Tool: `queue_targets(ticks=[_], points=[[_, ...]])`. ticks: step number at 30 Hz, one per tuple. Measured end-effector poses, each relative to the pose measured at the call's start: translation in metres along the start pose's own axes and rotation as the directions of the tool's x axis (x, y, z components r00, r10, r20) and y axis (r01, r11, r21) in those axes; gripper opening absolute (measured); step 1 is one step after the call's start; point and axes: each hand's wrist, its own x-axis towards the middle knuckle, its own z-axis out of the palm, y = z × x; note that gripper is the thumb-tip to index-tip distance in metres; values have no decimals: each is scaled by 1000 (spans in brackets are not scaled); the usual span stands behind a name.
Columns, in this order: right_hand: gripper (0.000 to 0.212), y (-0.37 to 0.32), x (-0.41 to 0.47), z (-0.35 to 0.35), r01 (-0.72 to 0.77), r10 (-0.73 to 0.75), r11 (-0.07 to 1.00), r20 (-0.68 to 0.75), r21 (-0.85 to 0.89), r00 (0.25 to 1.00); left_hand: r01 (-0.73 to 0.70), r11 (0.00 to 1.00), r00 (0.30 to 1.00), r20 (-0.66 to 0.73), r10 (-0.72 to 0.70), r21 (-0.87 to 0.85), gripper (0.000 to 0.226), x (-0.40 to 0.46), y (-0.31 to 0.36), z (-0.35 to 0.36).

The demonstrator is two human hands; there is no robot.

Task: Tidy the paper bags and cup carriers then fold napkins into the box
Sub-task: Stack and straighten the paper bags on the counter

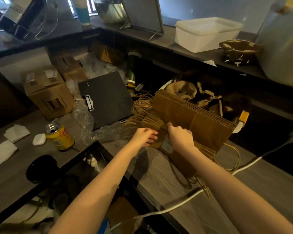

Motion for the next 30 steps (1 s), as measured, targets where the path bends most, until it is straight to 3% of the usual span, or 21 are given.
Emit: queue_targets(ticks=[3,6,10,13,15,18,20,23,30], points=[[30,4,-4,-17,-33,55,984,-119,174,991,-80,997,996,-43,79,-12,25,-3,4,-1],[23,10,-13,-40,-13,102,920,-206,393,973,-232,970,961,-171,217,-75,28,-5,12,-2],[11,19,-32,-61,89,163,741,-306,666,938,-478,878,795,-424,435,5,20,-14,26,3],[19,32,-47,-75,139,286,571,-355,809,890,-594,804,690,-527,496,-20,30,-28,43,14],[20,43,-60,-83,192,367,424,-362,885,857,-611,786,736,-433,520,-95,34,-34,57,27],[12,61,-85,-89,281,450,252,-370,926,813,-549,816,835,-84,544,-180,23,-42,72,53],[15,75,-101,-92,335,521,217,-399,917,754,-549,814,815,93,572,-193,12,-54,81,75],[24,96,-125,-92,374,642,189,-403,908,652,-547,804,768,245,592,-233,10,-69,94,109],[21,153,-189,-66,304,854,63,-209,951,476,-497,849,658,560,503,-179,8,-82,91,193]])
